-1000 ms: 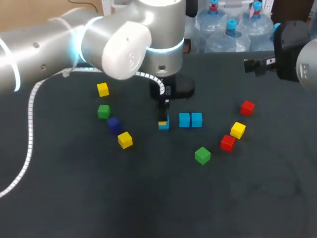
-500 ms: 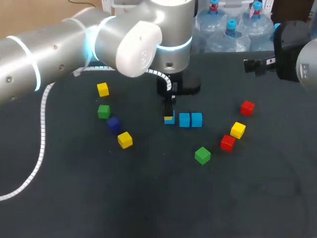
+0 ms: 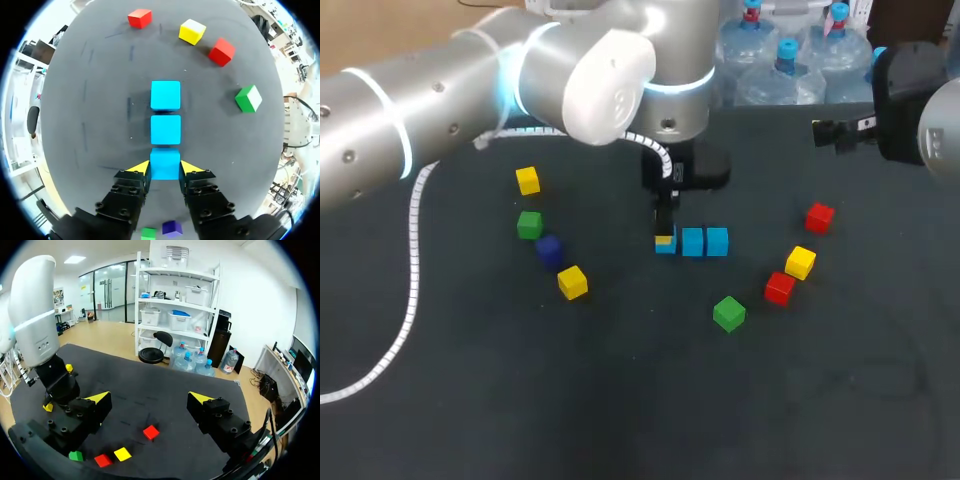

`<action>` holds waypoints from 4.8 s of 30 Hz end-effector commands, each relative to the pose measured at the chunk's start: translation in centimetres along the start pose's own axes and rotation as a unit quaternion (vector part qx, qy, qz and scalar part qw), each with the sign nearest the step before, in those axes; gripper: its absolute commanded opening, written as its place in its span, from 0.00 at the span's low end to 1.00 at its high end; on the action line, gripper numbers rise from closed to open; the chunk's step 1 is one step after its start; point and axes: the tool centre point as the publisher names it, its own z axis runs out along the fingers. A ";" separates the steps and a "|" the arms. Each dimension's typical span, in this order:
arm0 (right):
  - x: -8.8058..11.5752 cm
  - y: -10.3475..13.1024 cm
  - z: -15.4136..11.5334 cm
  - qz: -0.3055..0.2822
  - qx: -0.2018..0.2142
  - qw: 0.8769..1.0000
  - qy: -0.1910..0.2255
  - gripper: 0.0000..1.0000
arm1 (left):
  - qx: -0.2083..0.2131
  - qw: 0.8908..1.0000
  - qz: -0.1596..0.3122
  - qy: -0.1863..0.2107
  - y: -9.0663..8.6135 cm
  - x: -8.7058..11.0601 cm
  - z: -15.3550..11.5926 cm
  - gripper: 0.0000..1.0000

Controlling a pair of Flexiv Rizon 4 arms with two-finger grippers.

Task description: Place the blue cubes, place green cubes on the blue cubes, place the yellow cubes on the green cubes, then place the red cubes on the yellow cubes, and place purple cube on the red cubes.

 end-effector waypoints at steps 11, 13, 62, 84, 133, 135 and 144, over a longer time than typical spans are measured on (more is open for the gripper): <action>0.2 0.0 0.2 0.001 -0.002 1.000 -0.005 1.00 | -0.002 1.000 -0.021 -0.006 -0.2 0.2 1.1 0.00; 0.2 0.0 0.2 0.001 -0.002 1.000 -0.005 1.00 | -0.005 1.000 -0.022 -0.007 -0.2 0.2 1.1 0.00; 0.2 0.0 0.2 0.001 -0.002 1.000 -0.005 1.00 | -0.001 1.000 -0.021 -0.019 -0.4 0.3 1.3 0.28; 0.2 0.0 0.2 0.001 -0.002 1.000 -0.005 1.00 | -0.019 1.000 -0.005 -0.016 -0.3 0.3 1.4 0.26; 0.2 0.0 0.2 0.001 -0.002 1.000 -0.005 1.00 | -0.028 1.000 0.009 -0.007 0.1 0.0 1.6 0.23; 0.2 0.0 0.2 0.001 -0.002 1.000 -0.005 1.00 | -0.028 1.000 0.008 -0.007 0.2 0.0 1.6 0.22; 0.2 0.0 0.2 0.001 -0.002 1.000 -0.005 1.00 | -0.026 1.000 0.008 -0.007 0.1 0.1 1.7 0.25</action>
